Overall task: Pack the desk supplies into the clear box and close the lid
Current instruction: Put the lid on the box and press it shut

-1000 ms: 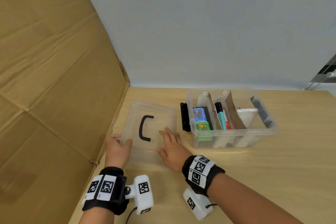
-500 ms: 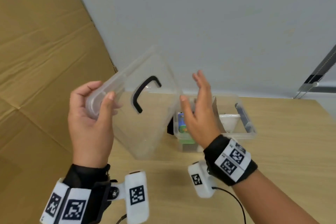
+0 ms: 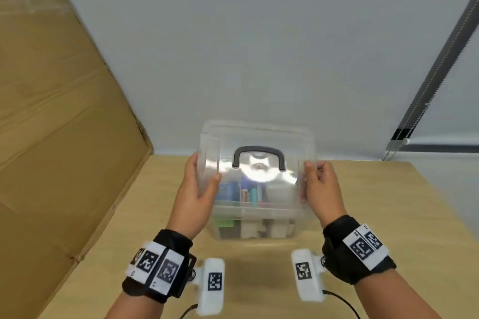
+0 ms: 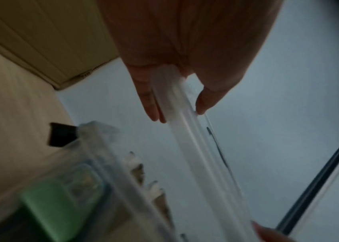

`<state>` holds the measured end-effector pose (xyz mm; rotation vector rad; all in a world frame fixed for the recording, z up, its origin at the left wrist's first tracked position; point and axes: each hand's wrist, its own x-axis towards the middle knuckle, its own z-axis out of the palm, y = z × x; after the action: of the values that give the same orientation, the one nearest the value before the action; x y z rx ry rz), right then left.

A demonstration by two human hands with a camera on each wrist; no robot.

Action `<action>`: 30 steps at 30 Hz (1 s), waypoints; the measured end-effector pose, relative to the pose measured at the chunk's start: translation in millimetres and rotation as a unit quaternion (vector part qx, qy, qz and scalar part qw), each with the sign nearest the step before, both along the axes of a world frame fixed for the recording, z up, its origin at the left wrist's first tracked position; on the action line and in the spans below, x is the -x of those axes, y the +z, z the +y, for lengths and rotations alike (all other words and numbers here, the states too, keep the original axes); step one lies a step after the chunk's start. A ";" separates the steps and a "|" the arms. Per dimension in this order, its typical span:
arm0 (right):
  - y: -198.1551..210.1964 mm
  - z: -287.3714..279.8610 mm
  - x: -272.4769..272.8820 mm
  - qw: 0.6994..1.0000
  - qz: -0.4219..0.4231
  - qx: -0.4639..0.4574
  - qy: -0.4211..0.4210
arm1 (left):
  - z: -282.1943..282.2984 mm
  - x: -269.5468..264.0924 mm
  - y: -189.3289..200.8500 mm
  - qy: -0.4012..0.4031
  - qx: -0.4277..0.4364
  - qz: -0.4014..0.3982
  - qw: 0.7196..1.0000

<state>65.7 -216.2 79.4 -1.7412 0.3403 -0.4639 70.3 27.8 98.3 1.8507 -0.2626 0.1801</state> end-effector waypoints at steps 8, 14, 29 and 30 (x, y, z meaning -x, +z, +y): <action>-25.9 -4.1 -7.5 0.937 0.175 0.302 0.003 | -12.4 -25.9 -36.1 0.064 -0.191 0.080 0.976; -31.4 -2.4 -23.4 0.958 0.164 0.222 0.076 | -12.8 -33.1 -40.2 0.051 -0.191 0.105 0.975; -40.9 -11.8 -28.6 0.953 0.196 0.224 0.063 | -8.5 -41.1 -63.8 0.036 -0.142 0.136 0.980; -40.1 -11.6 -28.4 0.958 0.196 0.200 0.064 | -8.7 -40.7 -63.7 0.028 -0.108 0.147 0.983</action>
<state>94.1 -227.8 39.3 -2.2404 0.4319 -0.0878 111.0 19.1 34.6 2.0723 -0.0252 -0.0875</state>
